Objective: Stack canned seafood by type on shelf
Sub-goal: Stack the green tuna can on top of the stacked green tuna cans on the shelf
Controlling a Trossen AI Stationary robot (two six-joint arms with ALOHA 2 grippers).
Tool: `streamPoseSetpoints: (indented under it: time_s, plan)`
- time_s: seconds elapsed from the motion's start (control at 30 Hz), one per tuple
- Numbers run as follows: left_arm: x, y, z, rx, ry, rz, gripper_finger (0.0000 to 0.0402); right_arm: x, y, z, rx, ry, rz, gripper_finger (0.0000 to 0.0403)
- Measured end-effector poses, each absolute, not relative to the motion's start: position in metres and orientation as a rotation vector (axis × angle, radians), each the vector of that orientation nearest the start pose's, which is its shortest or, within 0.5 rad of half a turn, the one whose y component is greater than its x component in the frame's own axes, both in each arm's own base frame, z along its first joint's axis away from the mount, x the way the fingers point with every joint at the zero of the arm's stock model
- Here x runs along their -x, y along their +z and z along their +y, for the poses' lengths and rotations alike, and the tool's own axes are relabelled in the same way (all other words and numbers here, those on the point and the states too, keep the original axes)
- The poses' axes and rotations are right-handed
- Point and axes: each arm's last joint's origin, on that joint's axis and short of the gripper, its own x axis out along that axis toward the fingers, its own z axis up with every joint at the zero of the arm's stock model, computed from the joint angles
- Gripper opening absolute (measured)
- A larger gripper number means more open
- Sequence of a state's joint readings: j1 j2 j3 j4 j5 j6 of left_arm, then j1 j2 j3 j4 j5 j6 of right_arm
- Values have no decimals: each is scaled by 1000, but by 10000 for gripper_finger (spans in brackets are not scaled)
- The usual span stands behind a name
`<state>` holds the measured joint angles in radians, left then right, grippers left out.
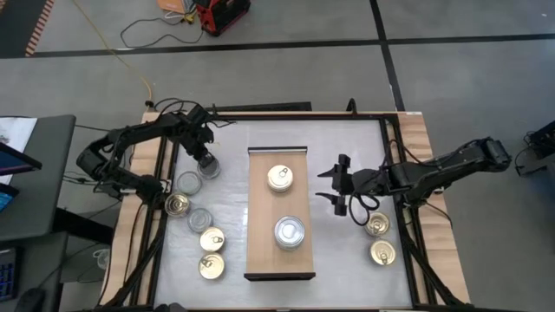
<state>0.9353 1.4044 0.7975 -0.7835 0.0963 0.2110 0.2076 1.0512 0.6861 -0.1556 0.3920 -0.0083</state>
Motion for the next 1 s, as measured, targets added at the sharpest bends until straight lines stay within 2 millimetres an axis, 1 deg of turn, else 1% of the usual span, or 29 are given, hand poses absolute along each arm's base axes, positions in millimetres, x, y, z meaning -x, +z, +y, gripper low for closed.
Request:
streamPoseSetpoints:
  time_s: [0.13, 0.27, 0.53, 0.6, 0.73, 0.83, 0.93, 1.0]
  plan:
    - [-136, 178, 186, 518, 595, 1296, 1, -219, 255, 38, 176, -161, 486, 290]
    - [-134, 176, 189, 468, 701, 1339, 0, -219, 256, 40, 180, -152, 481, 290]
    - [-133, 178, 190, 468, 759, 1333, 0, -219, 256, 40, 179, -153, 478, 290]
    - [-133, 186, 190, 449, 797, 1309, 0, -219, 256, 40, 179, -153, 478, 290]
    - [-132, 215, 188, 348, 897, 1168, 0, -219, 256, 40, 177, -153, 477, 290]
    - [-128, 229, 180, 336, 893, 1093, 0, -219, 256, 40, 171, -155, 476, 290]
    - [-125, 235, 170, 389, 825, 1068, 0, -219, 257, 39, 167, -156, 470, 290]
    - [-125, 232, 165, 431, 803, 1104, 0, -220, 258, 39, 169, -155, 454, 290]
